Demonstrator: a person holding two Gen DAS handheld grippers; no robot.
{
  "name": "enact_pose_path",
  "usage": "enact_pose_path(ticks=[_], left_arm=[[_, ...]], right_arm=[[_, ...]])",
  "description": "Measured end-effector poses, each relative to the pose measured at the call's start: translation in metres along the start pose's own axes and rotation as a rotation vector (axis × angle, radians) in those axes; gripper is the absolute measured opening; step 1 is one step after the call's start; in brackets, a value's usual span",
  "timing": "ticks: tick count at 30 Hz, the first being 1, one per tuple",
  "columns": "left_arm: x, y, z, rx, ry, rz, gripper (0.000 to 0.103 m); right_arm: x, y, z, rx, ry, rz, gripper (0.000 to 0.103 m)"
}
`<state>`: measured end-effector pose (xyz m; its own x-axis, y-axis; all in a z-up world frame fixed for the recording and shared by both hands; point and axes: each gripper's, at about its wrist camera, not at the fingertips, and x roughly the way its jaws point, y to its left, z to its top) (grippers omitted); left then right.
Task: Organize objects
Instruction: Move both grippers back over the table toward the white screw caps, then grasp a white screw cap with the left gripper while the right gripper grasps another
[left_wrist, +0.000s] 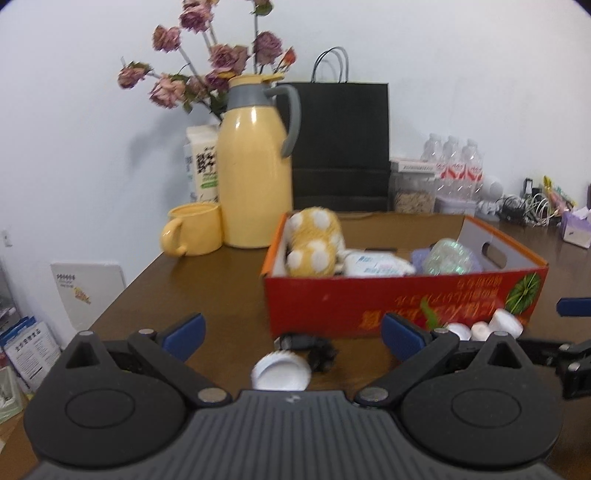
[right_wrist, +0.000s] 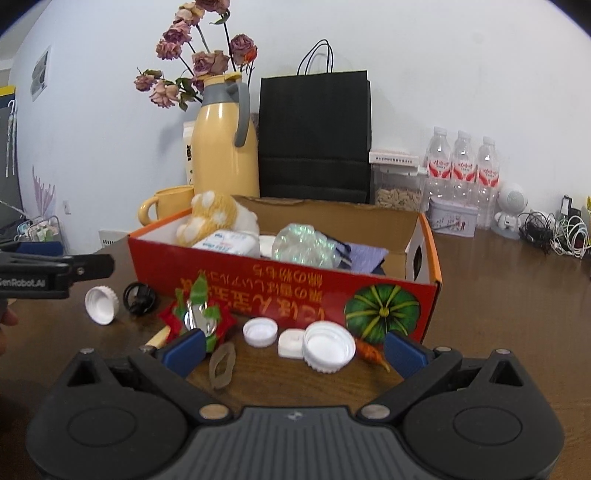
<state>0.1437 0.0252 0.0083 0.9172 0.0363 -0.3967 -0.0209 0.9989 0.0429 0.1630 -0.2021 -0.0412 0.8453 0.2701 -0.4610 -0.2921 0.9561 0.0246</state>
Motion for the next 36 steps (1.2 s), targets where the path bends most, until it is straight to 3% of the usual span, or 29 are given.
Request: enact_pose_path(ticks=[13, 24, 27, 31, 36], left_arm=[[0.024, 0.031, -0.022, -0.020, 0.200, 0.042, 0.103], [0.053, 0.010, -0.017, -0.020, 0.212, 0.067, 0.103], [0.055, 0.007, -0.016, -0.032, 0.203, 0.063, 0.089], [0.055, 0.010, -0.017, -0.063, 0.207, 0.023, 0.042], [0.048, 0.014, -0.017, -0.090, 0.166, 0.012, 0.041]], right_arm=[[0.008, 0.005, -0.010, -0.019, 0.071, -0.018, 0.103], [0.012, 0.000, -0.010, 0.003, 0.095, -0.034, 0.103], [0.013, 0.000, -0.011, 0.008, 0.097, -0.036, 0.103], [0.014, 0.000, -0.010, 0.008, 0.100, -0.037, 0.103], [0.015, -0.001, -0.010, 0.012, 0.102, -0.042, 0.103]])
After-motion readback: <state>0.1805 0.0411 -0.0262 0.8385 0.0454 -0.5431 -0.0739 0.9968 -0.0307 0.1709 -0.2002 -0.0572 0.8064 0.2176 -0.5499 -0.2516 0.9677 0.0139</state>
